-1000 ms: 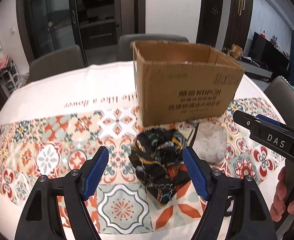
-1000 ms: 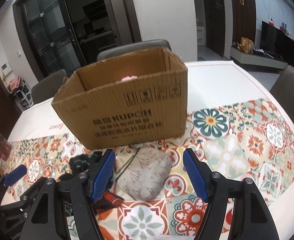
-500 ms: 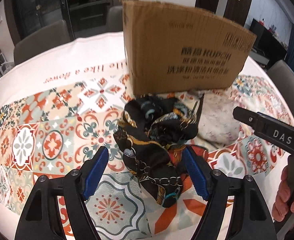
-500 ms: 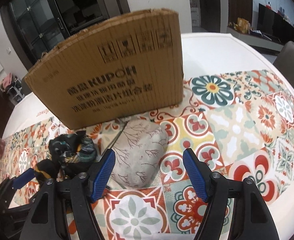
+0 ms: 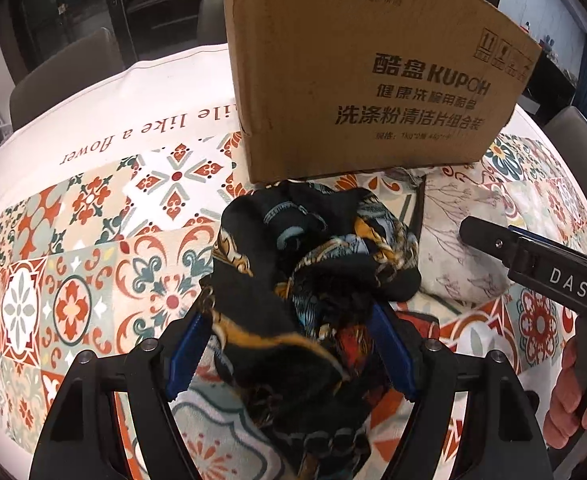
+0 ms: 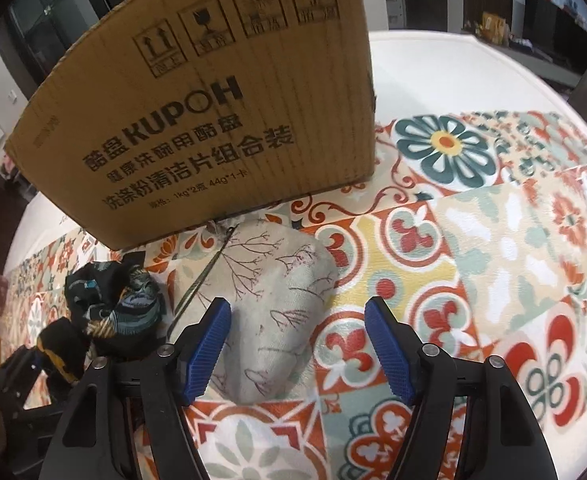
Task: Organize soft objects
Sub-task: 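Grasp the black scarf with the left tool while the right tool grasps the grey pouch, then lift the scarf and pouch and carry both over the cardboard box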
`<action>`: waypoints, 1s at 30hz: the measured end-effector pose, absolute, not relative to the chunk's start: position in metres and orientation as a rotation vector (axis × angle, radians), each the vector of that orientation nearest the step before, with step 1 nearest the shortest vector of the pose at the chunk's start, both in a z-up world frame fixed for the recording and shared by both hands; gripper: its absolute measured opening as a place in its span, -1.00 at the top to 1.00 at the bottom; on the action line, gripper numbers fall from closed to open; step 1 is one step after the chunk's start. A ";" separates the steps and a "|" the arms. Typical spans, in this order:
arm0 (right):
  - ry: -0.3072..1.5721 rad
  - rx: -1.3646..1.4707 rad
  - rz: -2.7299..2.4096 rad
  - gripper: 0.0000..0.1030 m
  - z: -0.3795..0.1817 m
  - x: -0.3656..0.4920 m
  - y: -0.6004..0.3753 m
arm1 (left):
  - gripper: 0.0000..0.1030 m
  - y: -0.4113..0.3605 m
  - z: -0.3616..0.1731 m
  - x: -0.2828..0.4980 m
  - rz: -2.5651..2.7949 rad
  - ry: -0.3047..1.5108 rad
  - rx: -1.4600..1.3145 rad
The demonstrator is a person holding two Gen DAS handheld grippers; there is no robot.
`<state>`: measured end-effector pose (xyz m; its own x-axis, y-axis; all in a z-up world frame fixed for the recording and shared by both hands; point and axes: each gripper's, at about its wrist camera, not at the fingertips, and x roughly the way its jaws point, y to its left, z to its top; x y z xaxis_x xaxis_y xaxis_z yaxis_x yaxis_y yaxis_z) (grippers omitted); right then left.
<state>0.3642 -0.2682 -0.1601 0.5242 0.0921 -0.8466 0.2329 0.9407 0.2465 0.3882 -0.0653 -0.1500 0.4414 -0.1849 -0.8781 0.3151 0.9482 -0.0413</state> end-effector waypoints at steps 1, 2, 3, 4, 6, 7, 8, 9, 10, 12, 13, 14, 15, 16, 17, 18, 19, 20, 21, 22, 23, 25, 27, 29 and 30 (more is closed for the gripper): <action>1.012 0.345 -0.090 -0.36 -0.160 0.366 -0.268 | -0.48 -0.066 -0.151 0.390 -0.310 1.074 0.131; 1.015 0.341 -0.091 -0.36 -0.160 0.367 -0.268 | -0.48 -0.066 -0.152 0.393 -0.306 1.078 0.129; 1.017 0.340 -0.089 -0.37 -0.160 0.369 -0.268 | -0.48 -0.066 -0.153 0.395 -0.306 1.081 0.125; 1.018 0.335 -0.089 -0.36 -0.160 0.370 -0.268 | -0.47 -0.066 -0.155 0.397 -0.308 1.083 0.120; 1.017 0.331 -0.086 -0.35 -0.160 0.372 -0.267 | -0.45 -0.066 -0.157 0.400 -0.306 1.091 0.112; 1.016 0.331 -0.078 -0.35 -0.160 0.373 -0.267 | -0.37 -0.066 -0.158 0.401 -0.307 1.092 0.102; 1.017 0.325 -0.072 -0.31 -0.160 0.374 -0.266 | -0.33 -0.066 -0.159 0.401 -0.306 1.092 0.098; 1.018 0.318 -0.070 -0.24 -0.160 0.374 -0.265 | -0.17 -0.067 -0.160 0.402 -0.297 1.088 0.098; 1.017 0.321 -0.064 -0.19 -0.159 0.376 -0.263 | -0.05 -0.067 -0.159 0.402 -0.288 1.082 0.102; 1.021 0.343 -0.045 0.13 -0.159 0.377 -0.262 | 0.16 -0.068 -0.158 0.402 -0.290 1.076 0.103; 1.022 0.354 -0.031 0.20 -0.160 0.377 -0.262 | 0.34 -0.068 -0.158 0.402 -0.296 1.077 0.099; 1.025 0.359 -0.021 0.29 -0.160 0.378 -0.261 | 0.41 -0.068 -0.157 0.402 -0.303 1.080 0.094; 1.023 0.357 -0.018 0.38 -0.160 0.378 -0.260 | 0.50 -0.069 -0.157 0.401 -0.303 1.080 0.091; 1.022 0.353 -0.015 0.44 -0.160 0.378 -0.260 | 0.55 -0.069 -0.156 0.401 -0.301 1.080 0.090; 1.022 0.355 -0.010 0.50 -0.160 0.378 -0.259 | 0.59 -0.069 -0.156 0.401 -0.301 1.079 0.090; 1.019 0.361 -0.004 0.58 -0.159 0.377 -0.259 | 0.65 -0.069 -0.156 0.400 -0.301 1.077 0.085; 1.014 0.363 0.004 0.62 -0.158 0.375 -0.258 | 0.67 -0.069 -0.156 0.399 -0.301 1.075 0.080; 1.011 0.357 0.010 0.70 -0.156 0.374 -0.258 | 0.69 -0.069 -0.155 0.398 -0.299 1.072 0.076; 1.006 0.347 0.012 0.73 -0.154 0.371 -0.258 | 0.69 -0.068 -0.154 0.396 -0.294 1.069 0.070; 0.998 0.337 0.010 0.74 -0.151 0.369 -0.256 | 0.70 -0.067 -0.153 0.395 -0.290 1.066 0.063; 0.992 0.333 0.010 0.76 -0.149 0.367 -0.257 | 0.70 -0.066 -0.151 0.394 -0.287 1.060 0.054; 0.977 0.336 0.012 0.77 -0.143 0.363 -0.256 | 0.72 -0.065 -0.146 0.388 -0.279 1.050 0.050; 0.965 0.339 0.014 0.77 -0.137 0.359 -0.256 | 0.72 -0.064 -0.140 0.384 -0.276 1.039 0.043; 0.953 0.337 0.012 0.77 -0.133 0.359 -0.258 | 0.73 -0.063 -0.134 0.379 -0.278 1.024 0.034; 0.946 0.337 0.011 0.78 -0.130 0.357 -0.258 | 0.73 -0.063 -0.131 0.377 -0.278 1.016 0.033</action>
